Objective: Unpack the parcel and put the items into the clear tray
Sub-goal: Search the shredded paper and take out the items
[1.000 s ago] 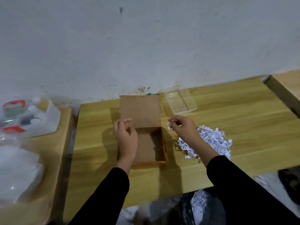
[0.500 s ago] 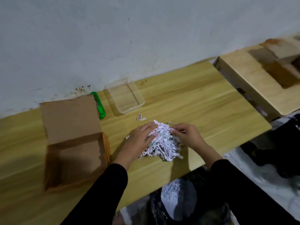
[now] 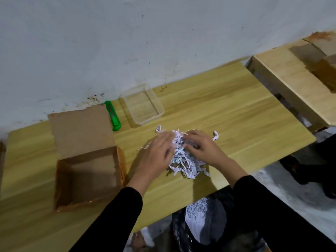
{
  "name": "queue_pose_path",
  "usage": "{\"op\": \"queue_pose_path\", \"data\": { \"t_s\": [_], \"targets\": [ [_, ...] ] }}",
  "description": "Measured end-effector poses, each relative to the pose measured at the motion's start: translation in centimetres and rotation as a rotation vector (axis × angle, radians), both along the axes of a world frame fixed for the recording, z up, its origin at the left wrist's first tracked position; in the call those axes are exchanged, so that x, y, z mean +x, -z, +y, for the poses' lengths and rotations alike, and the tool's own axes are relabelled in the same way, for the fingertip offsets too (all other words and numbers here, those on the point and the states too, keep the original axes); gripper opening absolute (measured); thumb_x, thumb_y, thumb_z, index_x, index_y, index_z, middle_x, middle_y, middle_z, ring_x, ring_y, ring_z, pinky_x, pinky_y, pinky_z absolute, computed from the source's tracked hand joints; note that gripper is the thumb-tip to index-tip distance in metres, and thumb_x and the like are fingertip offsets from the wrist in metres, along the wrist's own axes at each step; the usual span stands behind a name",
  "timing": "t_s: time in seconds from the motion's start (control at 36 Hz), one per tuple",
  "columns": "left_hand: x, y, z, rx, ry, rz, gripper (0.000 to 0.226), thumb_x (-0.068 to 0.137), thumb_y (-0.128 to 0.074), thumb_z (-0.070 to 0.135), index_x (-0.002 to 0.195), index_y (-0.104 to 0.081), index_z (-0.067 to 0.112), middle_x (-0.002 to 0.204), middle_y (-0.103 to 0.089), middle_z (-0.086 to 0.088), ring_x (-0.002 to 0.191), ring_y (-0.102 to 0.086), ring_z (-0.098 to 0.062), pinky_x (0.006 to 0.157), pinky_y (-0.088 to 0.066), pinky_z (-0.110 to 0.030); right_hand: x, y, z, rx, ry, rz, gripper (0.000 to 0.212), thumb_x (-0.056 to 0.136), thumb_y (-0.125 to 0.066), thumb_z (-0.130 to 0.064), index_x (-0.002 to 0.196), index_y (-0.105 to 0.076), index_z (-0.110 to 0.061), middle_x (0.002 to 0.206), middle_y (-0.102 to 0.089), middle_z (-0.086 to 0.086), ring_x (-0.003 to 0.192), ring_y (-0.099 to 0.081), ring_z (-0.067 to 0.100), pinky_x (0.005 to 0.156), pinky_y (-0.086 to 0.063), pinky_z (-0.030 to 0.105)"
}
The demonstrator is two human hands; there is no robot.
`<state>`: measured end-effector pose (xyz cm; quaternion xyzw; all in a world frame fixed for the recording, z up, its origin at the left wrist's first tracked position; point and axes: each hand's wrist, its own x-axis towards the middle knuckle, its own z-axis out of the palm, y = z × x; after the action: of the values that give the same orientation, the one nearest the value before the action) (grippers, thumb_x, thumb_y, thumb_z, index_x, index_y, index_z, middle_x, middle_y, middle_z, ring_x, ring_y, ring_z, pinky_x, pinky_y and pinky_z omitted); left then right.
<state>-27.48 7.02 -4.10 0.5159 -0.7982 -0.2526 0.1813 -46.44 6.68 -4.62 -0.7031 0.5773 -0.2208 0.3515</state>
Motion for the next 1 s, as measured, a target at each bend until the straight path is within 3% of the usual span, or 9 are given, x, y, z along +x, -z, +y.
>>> {"op": "queue_pose_path", "data": {
  "t_s": [0.06,0.14,0.28,0.42,0.53,0.64,0.81,0.92,1.0],
  "targets": [
    [0.0,1.4,0.6,0.011,0.139,-0.154,0.056,0.097,-0.028,0.049,0.147,-0.018,0.027,0.156,-0.014,0.008,0.144,-0.01,-0.008,0.12,-0.013,-0.037,0.4,0.9,-0.3,0.0,-0.003,-0.009,0.032,0.089,-0.058,-0.025,0.119,-0.062,-0.015,0.114,-0.059,0.003,0.104,-0.054,0.014,0.092,-0.044,0.027],
    [0.7,2.5,0.1,0.111,0.064,-0.219,0.061,0.095,-0.026,0.054,0.148,-0.006,0.032,0.157,-0.002,0.01,0.144,-0.004,-0.009,0.119,-0.01,-0.036,-0.2,1.0,-1.2,0.024,0.205,-0.08,0.023,0.087,-0.062,-0.018,0.108,-0.069,-0.01,0.095,-0.065,0.002,0.078,-0.058,0.007,0.072,-0.045,0.017],
    [2.3,2.1,-1.8,0.173,-0.248,0.009,0.04,0.099,-0.039,0.02,0.139,-0.041,0.022,0.146,-0.043,0.0,0.129,-0.046,-0.018,0.104,-0.037,-0.03,-2.7,0.8,-1.8,0.044,0.438,-0.071,0.018,0.087,-0.061,-0.006,0.101,-0.07,-0.002,0.097,-0.07,0.016,0.062,-0.058,0.009,0.051,-0.043,0.004],
    [2.3,1.2,-2.2,0.055,-0.56,0.169,0.041,0.092,-0.042,-0.002,0.132,-0.049,0.005,0.139,-0.05,-0.012,0.128,-0.046,-0.026,0.103,-0.029,-0.02,-2.8,0.0,-0.9,-0.128,0.526,-0.018,0.02,0.089,-0.058,-0.015,0.106,-0.068,-0.009,0.117,-0.062,0.013,0.109,-0.056,0.025,0.086,-0.04,0.026],
    [0.7,0.2,-0.1,0.009,-0.289,0.208,0.038,0.095,-0.042,0.001,0.131,-0.051,0.007,0.138,-0.05,-0.008,0.13,-0.043,-0.02,0.109,-0.027,-0.023,0.5,-0.3,0.5,-0.097,0.123,-0.029,0.025,0.093,-0.05,-0.023,0.114,-0.063,-0.019,0.123,-0.054,-0.003,0.114,-0.05,0.015,0.096,-0.044,0.032],
    [0.8,2.9,0.3,0.067,-0.08,0.011,0.042,0.1,-0.034,0.028,0.142,-0.037,0.021,0.151,-0.033,0.002,0.142,-0.023,-0.013,0.118,-0.018,-0.033,1.3,1.3,0.6,-0.114,-0.054,0.118,0.033,0.095,-0.048,-0.024,0.125,-0.057,-0.016,0.136,-0.051,0.007,0.125,-0.046,0.02,0.105,-0.038,0.035],
    [2.5,3.6,-0.7,0.246,-0.18,0.101,0.04,0.099,-0.04,0.03,0.138,-0.045,0.021,0.15,-0.035,0.004,0.14,-0.028,-0.014,0.113,-0.02,-0.027,-2.3,1.1,0.2,-0.011,0.252,0.122,0.026,0.091,-0.055,-0.01,0.113,-0.064,-0.003,0.112,-0.066,0.017,0.094,-0.06,0.025,0.091,-0.047,0.034],
    [2.3,2.7,-1.4,0.185,-0.368,0.186,0.032,0.096,-0.049,0.014,0.126,-0.058,0.012,0.136,-0.054,-0.003,0.126,-0.048,-0.018,0.088,-0.027,-0.007,-3.3,0.3,0.3,-0.021,0.361,0.096,0.023,0.088,-0.055,-0.004,0.108,-0.067,-0.003,0.11,-0.063,0.015,0.098,-0.059,0.027,0.082,-0.04,0.023],
    [2.1,2.2,-1.3,0.062,-0.476,0.243,0.027,0.092,-0.051,0.003,0.116,-0.063,0.007,0.127,-0.059,-0.009,0.121,-0.05,-0.023,0.093,-0.032,-0.012,-2.1,-0.8,0.5,-0.167,0.366,0.092,0.023,0.09,-0.053,-0.007,0.109,-0.065,-0.006,0.111,-0.061,0.012,0.102,-0.056,0.024,0.086,-0.039,0.024]
  ]
}}
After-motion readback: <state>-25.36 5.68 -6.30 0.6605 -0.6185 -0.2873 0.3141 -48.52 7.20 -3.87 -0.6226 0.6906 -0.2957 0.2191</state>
